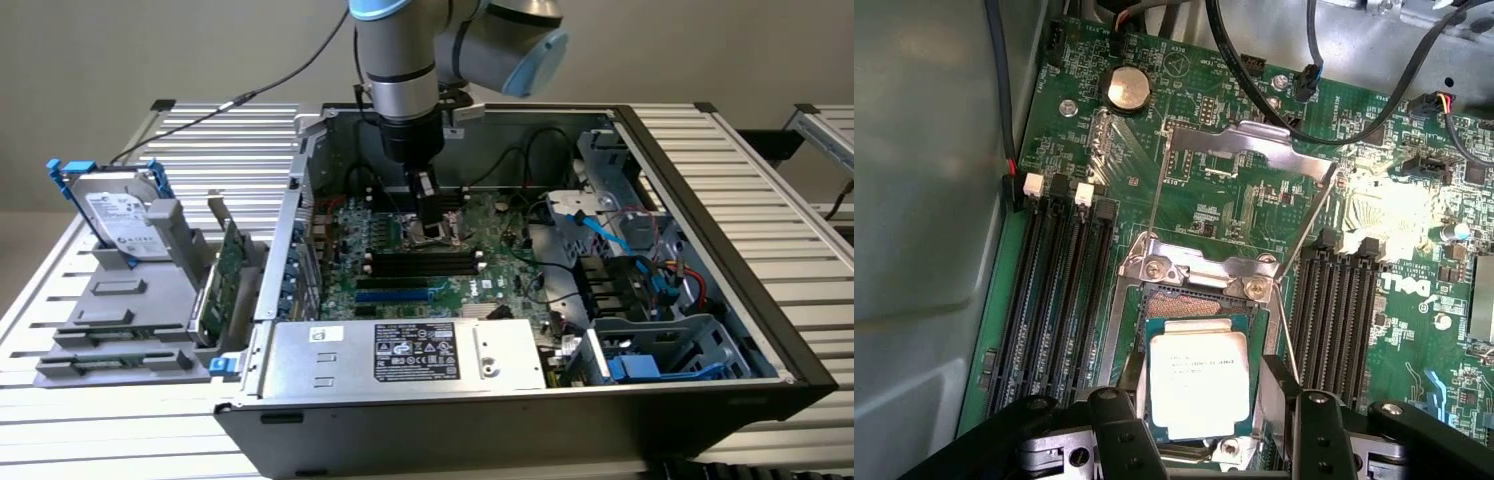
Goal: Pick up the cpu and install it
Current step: 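Place the cpu into insertion slot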
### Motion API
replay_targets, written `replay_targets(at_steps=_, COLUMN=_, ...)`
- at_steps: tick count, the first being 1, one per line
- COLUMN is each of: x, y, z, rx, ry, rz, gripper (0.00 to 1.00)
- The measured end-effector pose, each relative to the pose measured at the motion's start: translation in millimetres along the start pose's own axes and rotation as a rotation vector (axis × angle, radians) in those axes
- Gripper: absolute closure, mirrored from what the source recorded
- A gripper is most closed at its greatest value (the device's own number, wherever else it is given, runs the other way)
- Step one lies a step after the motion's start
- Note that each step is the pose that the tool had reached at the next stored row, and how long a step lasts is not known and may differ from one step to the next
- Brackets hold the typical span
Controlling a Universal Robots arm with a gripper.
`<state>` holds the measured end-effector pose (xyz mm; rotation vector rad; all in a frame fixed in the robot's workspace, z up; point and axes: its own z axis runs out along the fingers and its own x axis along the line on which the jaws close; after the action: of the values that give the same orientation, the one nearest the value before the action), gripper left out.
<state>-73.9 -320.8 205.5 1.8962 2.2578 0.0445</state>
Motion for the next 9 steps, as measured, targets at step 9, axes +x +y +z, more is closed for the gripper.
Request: replay_targets(at_steps=9, x=0.0, y=-0.1, z=-0.1, rx=0.0198, ry=0.0059, rz=-0.010, gripper=0.43)
